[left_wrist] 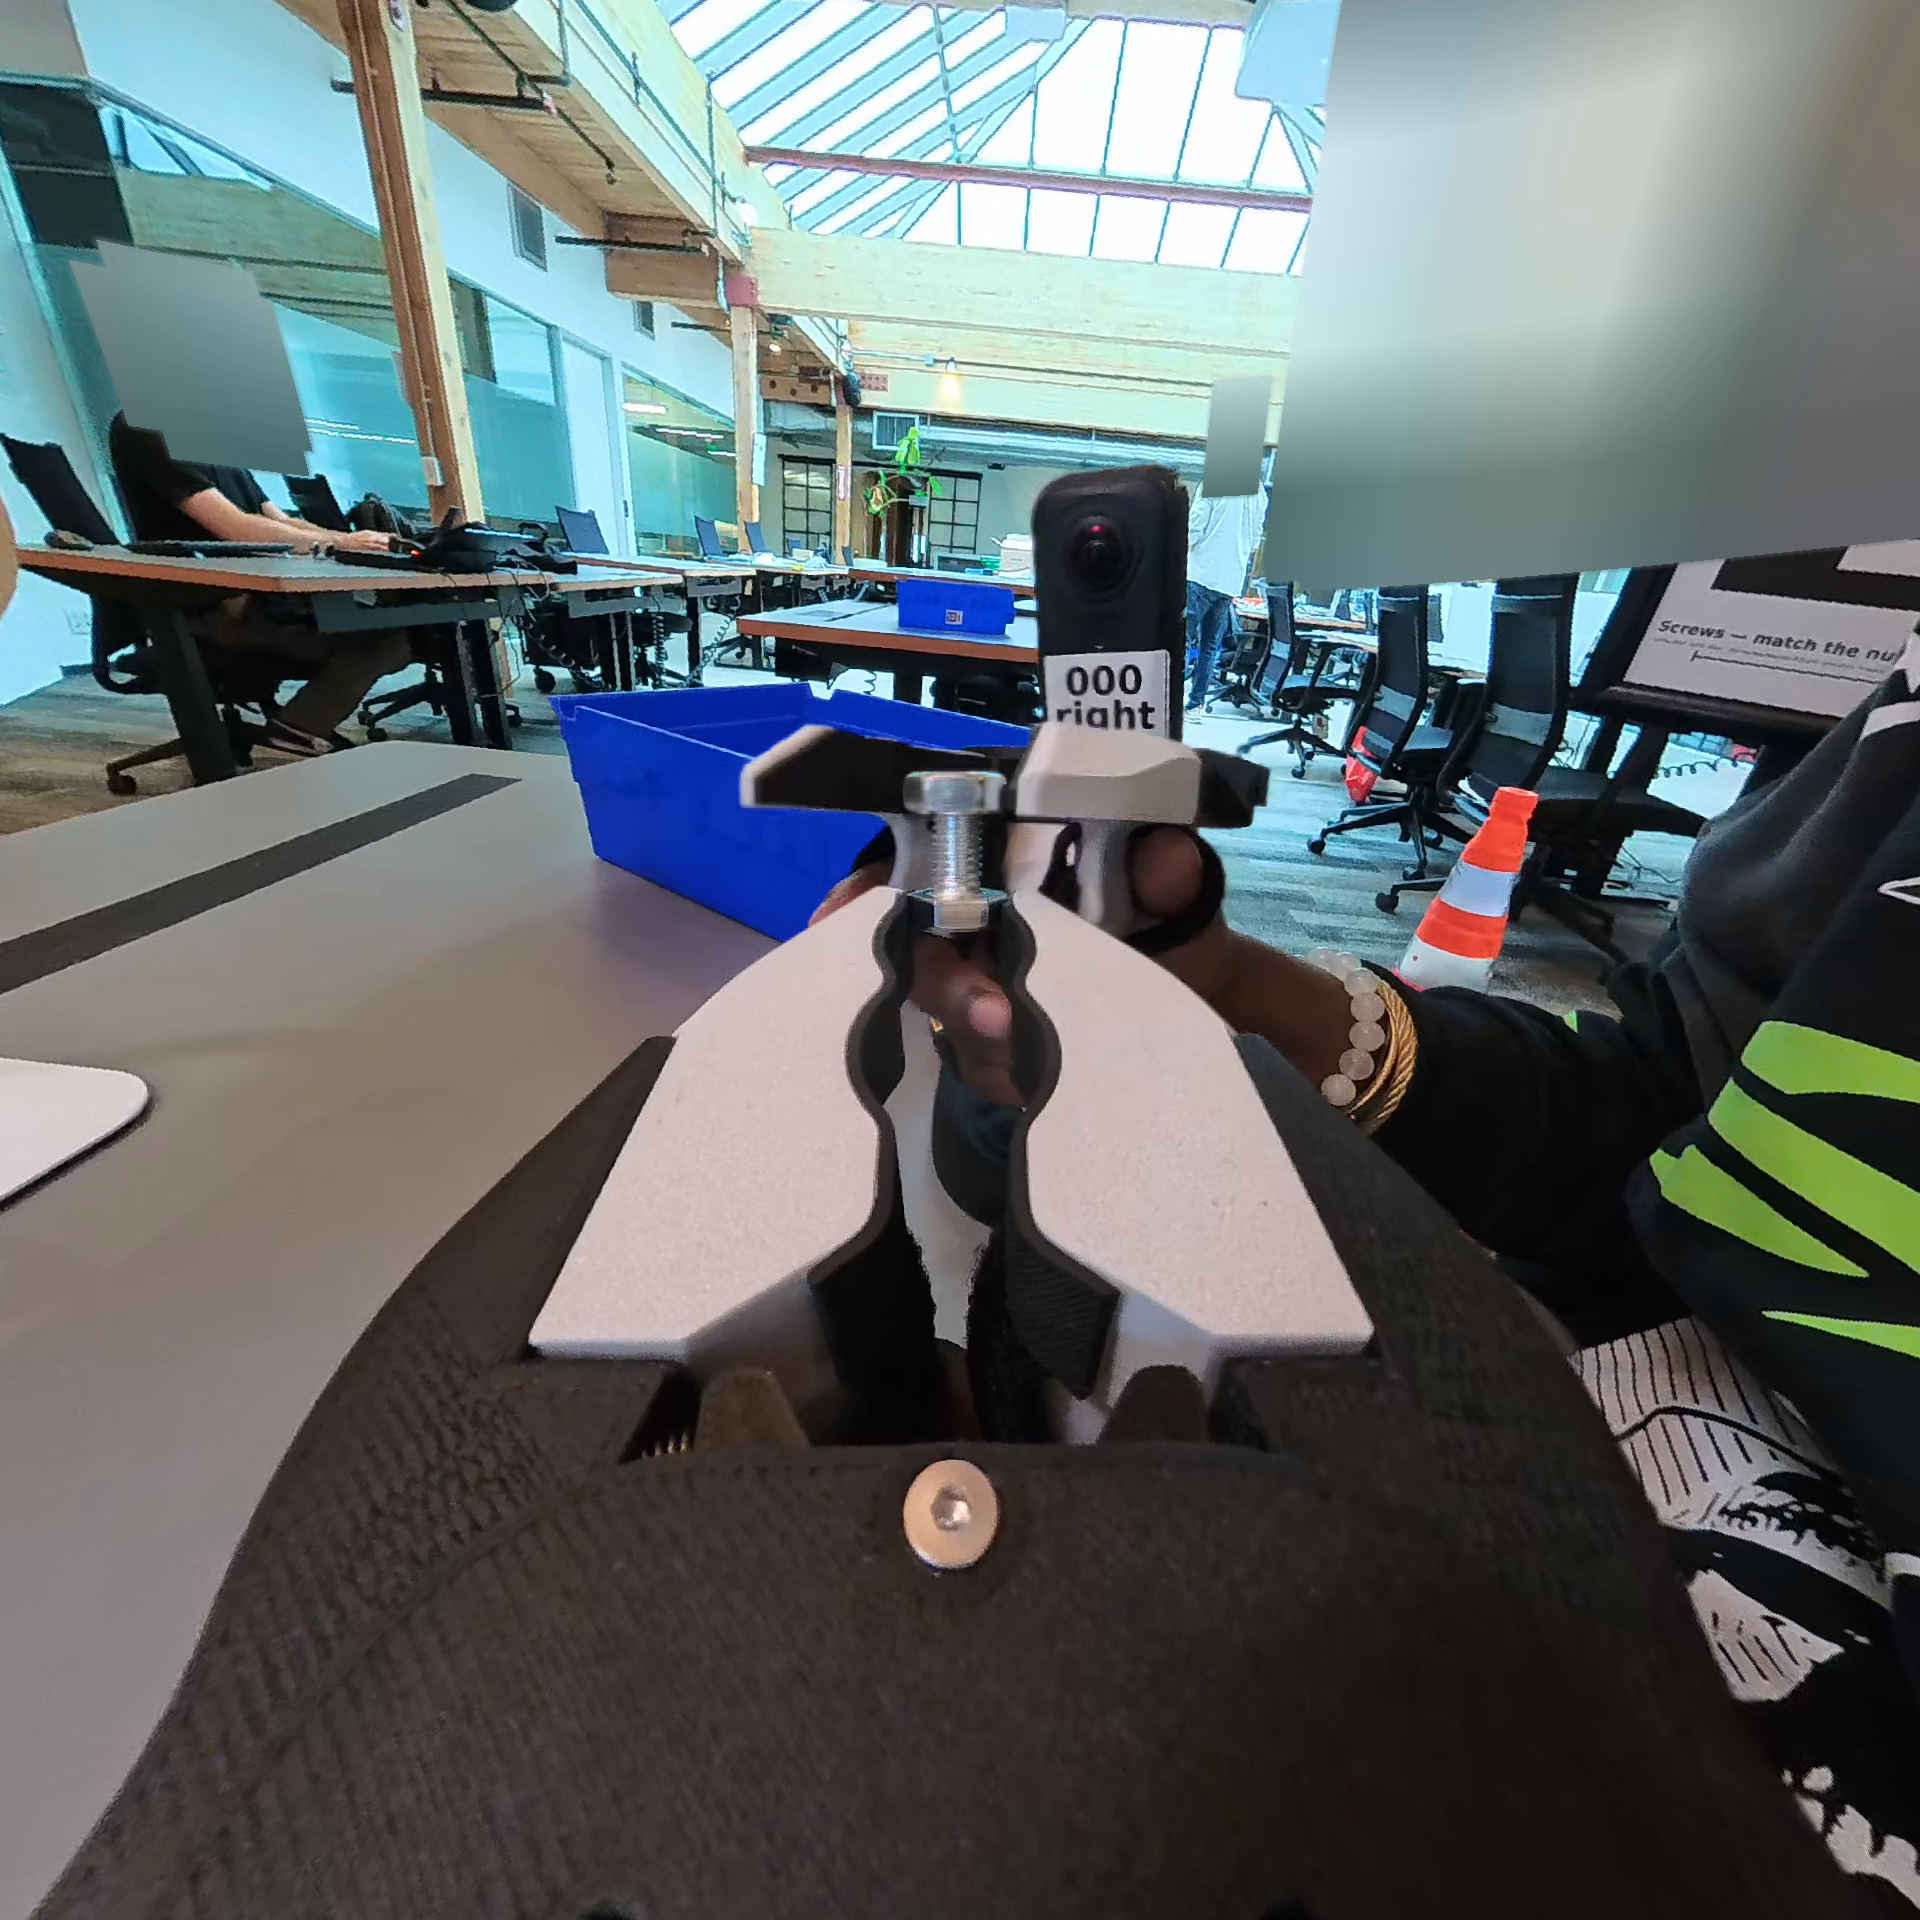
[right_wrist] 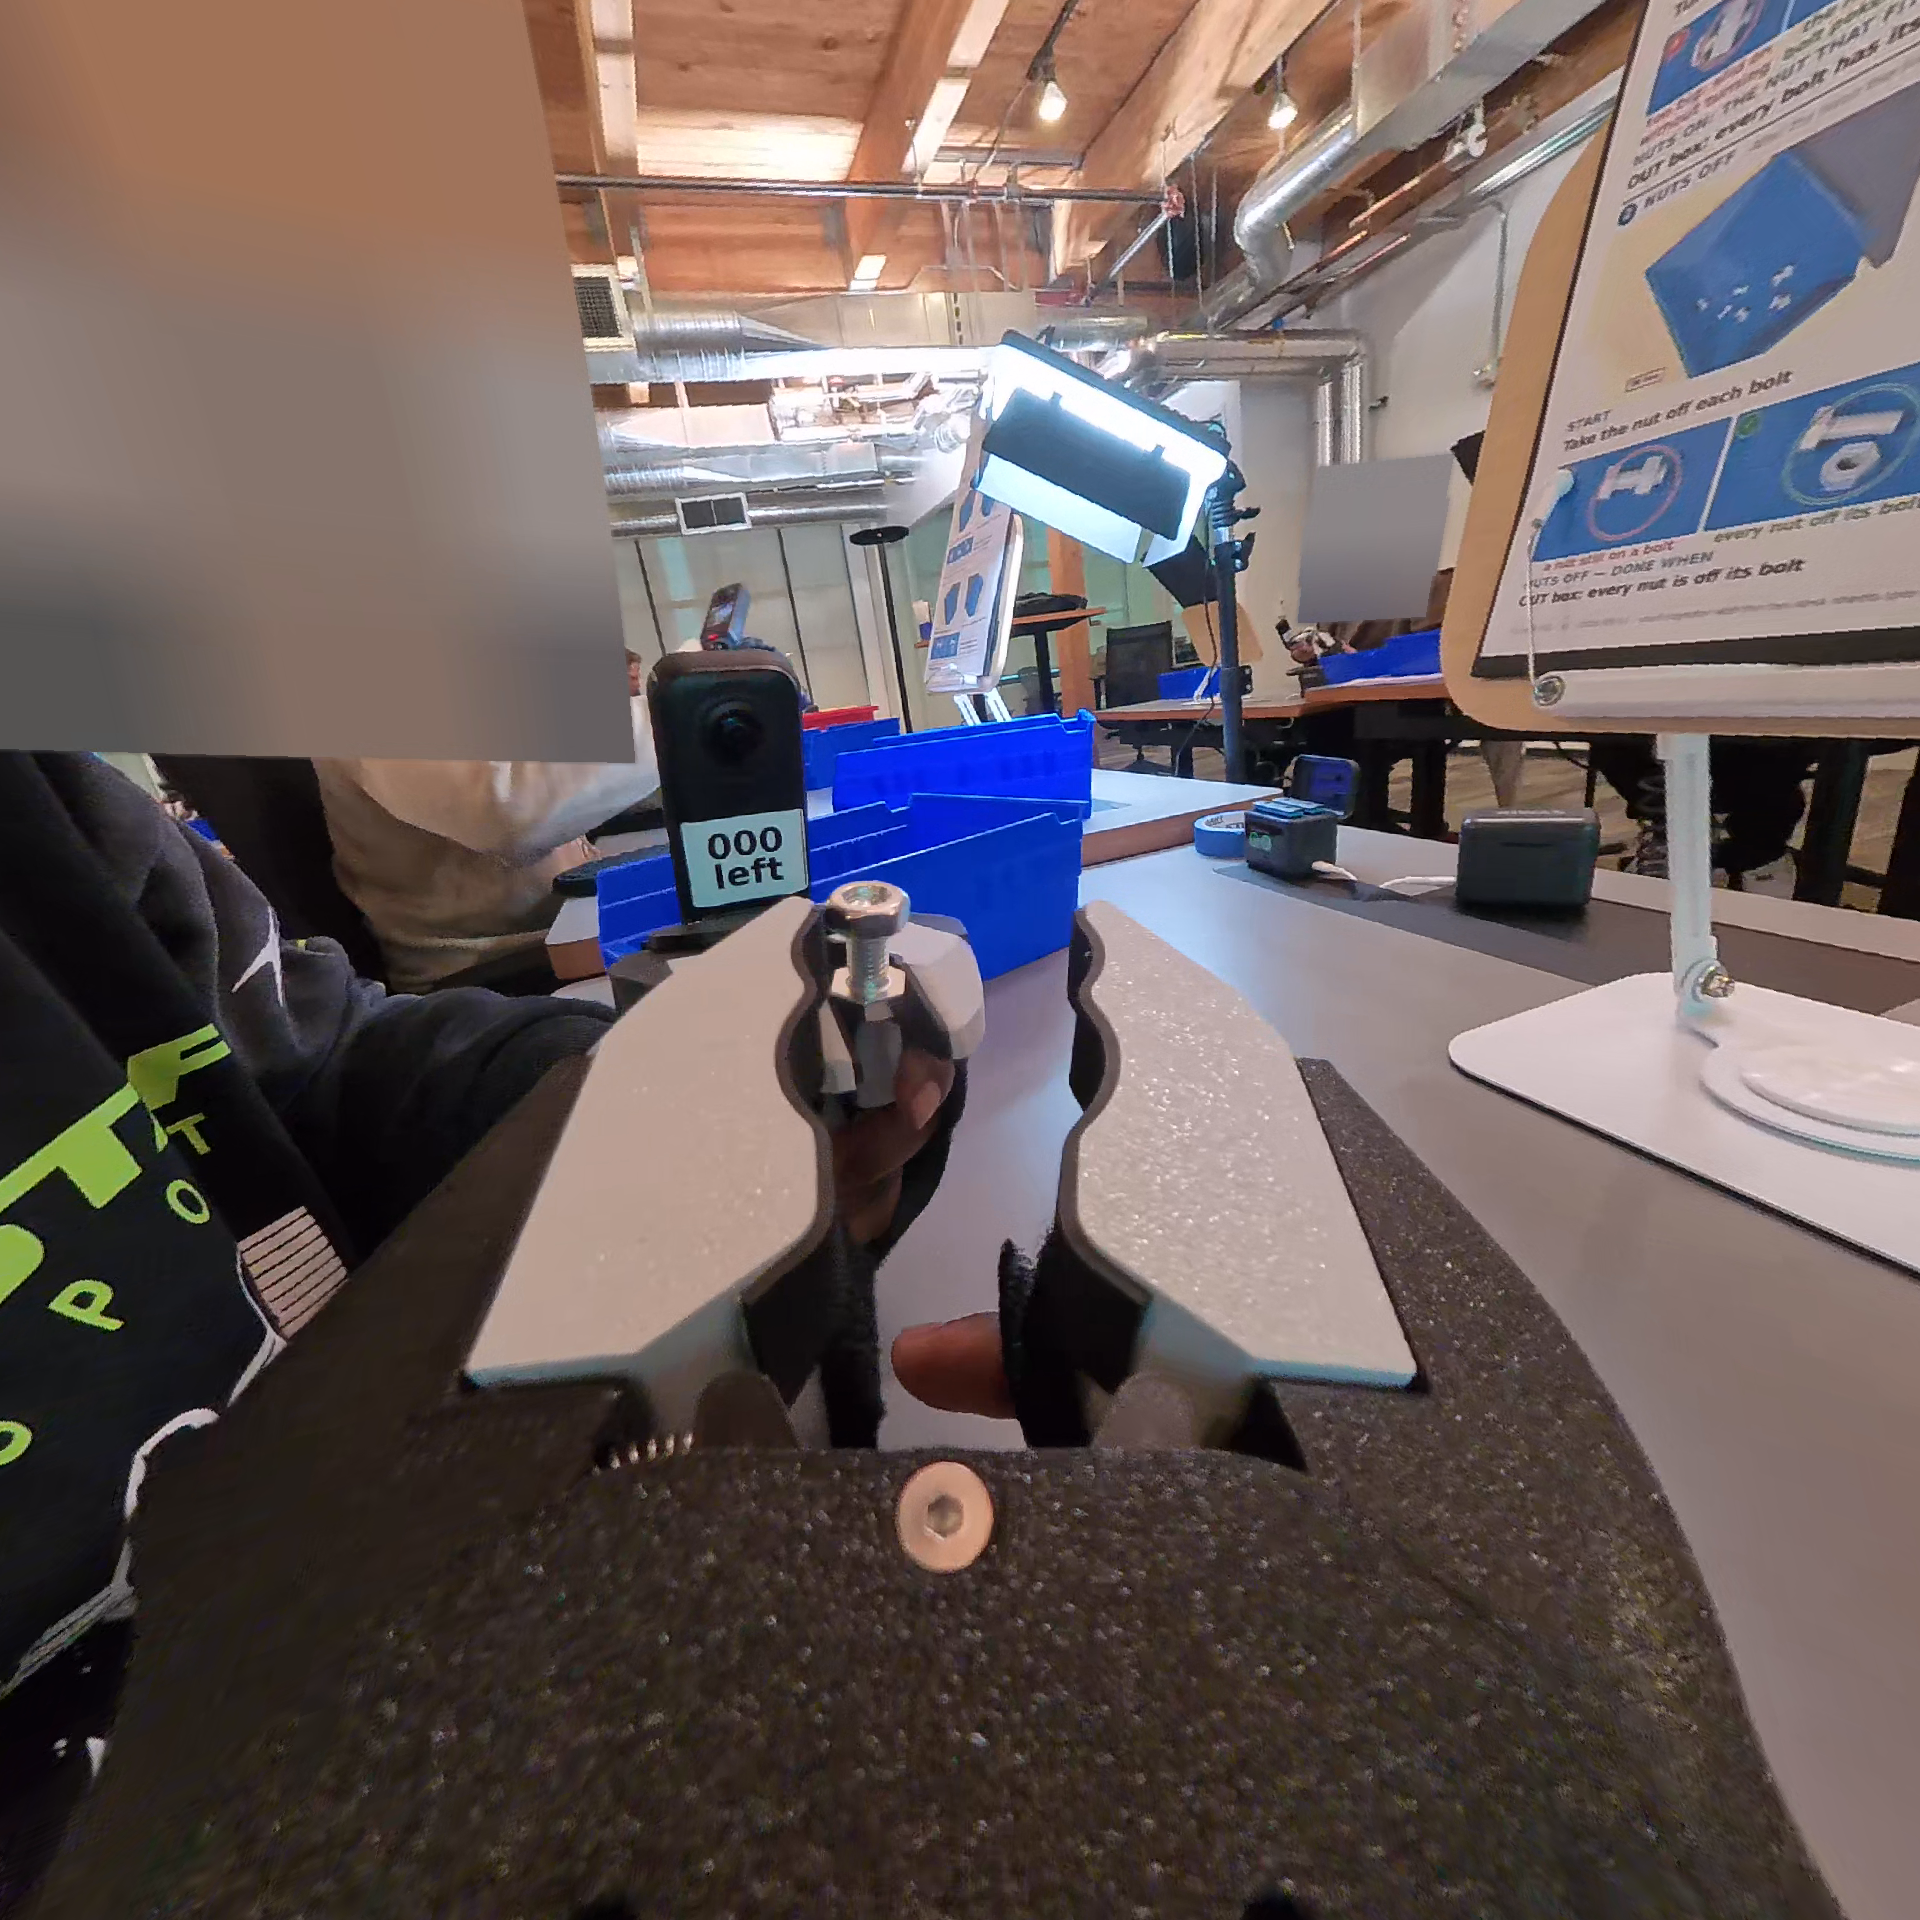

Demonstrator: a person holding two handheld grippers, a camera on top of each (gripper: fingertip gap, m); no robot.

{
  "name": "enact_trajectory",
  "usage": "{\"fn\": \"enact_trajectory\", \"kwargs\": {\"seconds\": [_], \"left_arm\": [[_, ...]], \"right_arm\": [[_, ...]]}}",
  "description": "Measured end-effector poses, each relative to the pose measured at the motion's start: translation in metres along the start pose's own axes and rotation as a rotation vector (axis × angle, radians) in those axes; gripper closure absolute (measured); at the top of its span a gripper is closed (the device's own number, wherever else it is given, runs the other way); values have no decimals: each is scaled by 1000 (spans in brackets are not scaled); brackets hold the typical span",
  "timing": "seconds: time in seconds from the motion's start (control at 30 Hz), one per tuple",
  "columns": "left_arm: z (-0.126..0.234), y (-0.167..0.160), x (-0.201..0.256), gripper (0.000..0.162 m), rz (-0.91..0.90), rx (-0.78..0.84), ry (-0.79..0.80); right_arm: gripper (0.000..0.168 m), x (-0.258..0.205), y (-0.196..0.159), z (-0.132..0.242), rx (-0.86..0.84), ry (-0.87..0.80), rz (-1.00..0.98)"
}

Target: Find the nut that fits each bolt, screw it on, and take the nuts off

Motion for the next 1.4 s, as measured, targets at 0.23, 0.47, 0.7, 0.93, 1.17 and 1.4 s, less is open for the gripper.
{"fn": "enact_trajectory", "kwargs": {"seconds": [0.23, 0.47, 0.7, 0.93, 1.17, 1.4], "left_arm": [[1, 1, -2, 146, 7, 3, 6], [-1, -2, 1, 147, -2, -11, -8], [2, 3, -4, 146, 17, 12, 11], [-1, -1, -1, 146, 16, -10, -3], [0, 0, -2, 146, 22, -2, 3], [0, 0, -3, 146, 17, -2, 6]], "right_arm": [[144, 0, 3, 5, 25, -2, 15], [113, 1, -1, -4, -3, -16, 8], [148, 2, 5, 8, 37, -17, 12], [124, -2, 1, -3, 16, 28, -1], [140, -1, 2, 1, 14, 13, 10], [140, -4, 2, 0, 13, 37, 14]]}}
Point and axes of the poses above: each gripper's, where its closed fingertips meet, z back along the fingers, y out of its top, x = y × z across the jaws, the point moved 6 cm from there along z, back along the fingers, and after that the axes turned 13 degrees about y, right-handed, at the moved point
